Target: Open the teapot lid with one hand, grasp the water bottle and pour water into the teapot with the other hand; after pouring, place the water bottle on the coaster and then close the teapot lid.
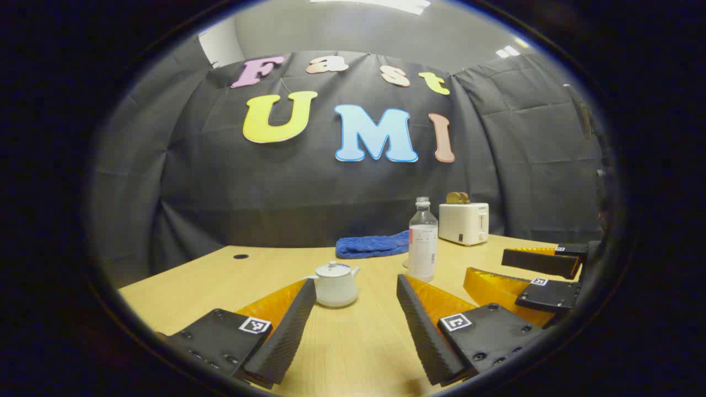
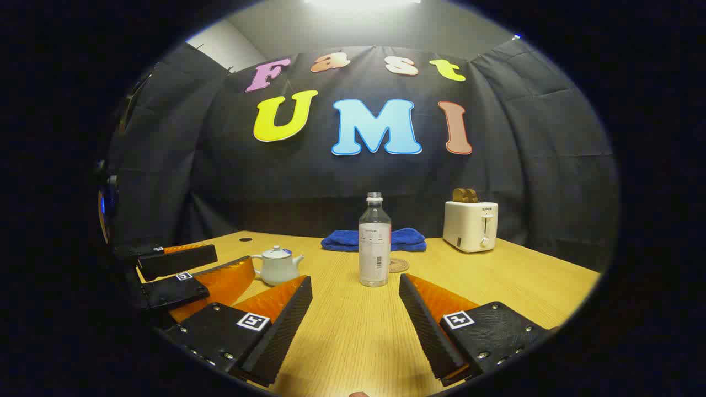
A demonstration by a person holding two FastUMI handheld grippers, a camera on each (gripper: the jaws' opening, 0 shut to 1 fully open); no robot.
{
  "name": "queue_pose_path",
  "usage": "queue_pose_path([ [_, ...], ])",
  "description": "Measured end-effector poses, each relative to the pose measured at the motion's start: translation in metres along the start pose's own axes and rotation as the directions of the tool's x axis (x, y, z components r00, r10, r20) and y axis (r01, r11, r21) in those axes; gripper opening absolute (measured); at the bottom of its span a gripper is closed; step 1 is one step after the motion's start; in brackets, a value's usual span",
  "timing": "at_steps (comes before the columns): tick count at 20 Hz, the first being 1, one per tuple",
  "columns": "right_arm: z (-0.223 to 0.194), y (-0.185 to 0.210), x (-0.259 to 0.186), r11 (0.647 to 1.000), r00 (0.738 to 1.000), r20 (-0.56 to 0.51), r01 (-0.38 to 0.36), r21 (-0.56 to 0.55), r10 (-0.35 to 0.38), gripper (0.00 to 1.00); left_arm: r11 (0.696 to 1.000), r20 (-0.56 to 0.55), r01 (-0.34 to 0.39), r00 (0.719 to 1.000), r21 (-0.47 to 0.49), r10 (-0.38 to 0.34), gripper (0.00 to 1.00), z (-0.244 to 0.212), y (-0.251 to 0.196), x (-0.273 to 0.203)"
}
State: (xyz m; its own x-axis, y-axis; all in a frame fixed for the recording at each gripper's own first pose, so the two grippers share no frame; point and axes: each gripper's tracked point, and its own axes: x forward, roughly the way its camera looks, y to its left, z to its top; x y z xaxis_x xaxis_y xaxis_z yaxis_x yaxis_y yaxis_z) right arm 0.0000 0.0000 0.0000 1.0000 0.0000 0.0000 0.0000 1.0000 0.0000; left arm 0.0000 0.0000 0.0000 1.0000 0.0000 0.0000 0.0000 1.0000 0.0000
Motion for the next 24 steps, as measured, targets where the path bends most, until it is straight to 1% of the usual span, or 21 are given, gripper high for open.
queue_pose_path([
  [2, 0.002, -0.006, 0.000, 1.000, 1.000, -0.006, 0.015, -0.014, -0.015, 0.98, 1.000, -0.011, -0.026, 1.000, -0.014, 0.025, 0.99, 0.002, 0.008, 0.001],
  [4, 0.013, -0.011, -0.002, 1.000, 1.000, 0.010, 0.024, -0.004, -0.024, 0.98, 0.998, -0.002, -0.052, 0.999, -0.027, 0.052, 0.99, 0.015, 0.016, -0.001],
  [7, 0.027, -0.019, -0.004, 0.999, 0.999, 0.031, 0.044, 0.001, -0.044, 0.98, 0.997, 0.020, -0.073, 0.997, -0.028, 0.073, 0.97, 0.028, 0.023, -0.005],
  [9, 0.031, -0.022, -0.006, 0.999, 0.998, 0.038, 0.048, 0.003, -0.048, 0.98, 0.996, 0.031, -0.088, 0.996, -0.011, 0.088, 0.96, 0.032, 0.026, -0.008],
  [16, 0.037, -0.027, -0.010, 0.999, 0.998, 0.054, 0.039, 0.013, -0.039, 0.98, 0.997, 0.060, -0.070, 0.996, 0.023, 0.068, 0.97, 0.042, 0.014, -0.015],
  [21, 0.043, -0.027, -0.008, 0.999, 0.997, 0.067, 0.033, 0.007, -0.033, 0.98, 0.998, 0.046, -0.047, 0.998, 0.029, 0.046, 0.98, 0.042, 0.008, -0.011],
  [22, 0.044, -0.026, -0.005, 1.000, 0.997, 0.069, 0.028, 0.004, -0.028, 0.98, 0.999, 0.041, -0.046, 0.998, 0.024, 0.045, 0.98, 0.042, 0.008, -0.009],
  [24, 0.048, -0.019, 0.001, 1.000, 0.997, 0.071, -0.007, 0.002, 0.006, 0.98, 0.999, 0.025, -0.033, 0.999, 0.004, 0.033, 0.99, 0.040, 0.007, -0.001],
])
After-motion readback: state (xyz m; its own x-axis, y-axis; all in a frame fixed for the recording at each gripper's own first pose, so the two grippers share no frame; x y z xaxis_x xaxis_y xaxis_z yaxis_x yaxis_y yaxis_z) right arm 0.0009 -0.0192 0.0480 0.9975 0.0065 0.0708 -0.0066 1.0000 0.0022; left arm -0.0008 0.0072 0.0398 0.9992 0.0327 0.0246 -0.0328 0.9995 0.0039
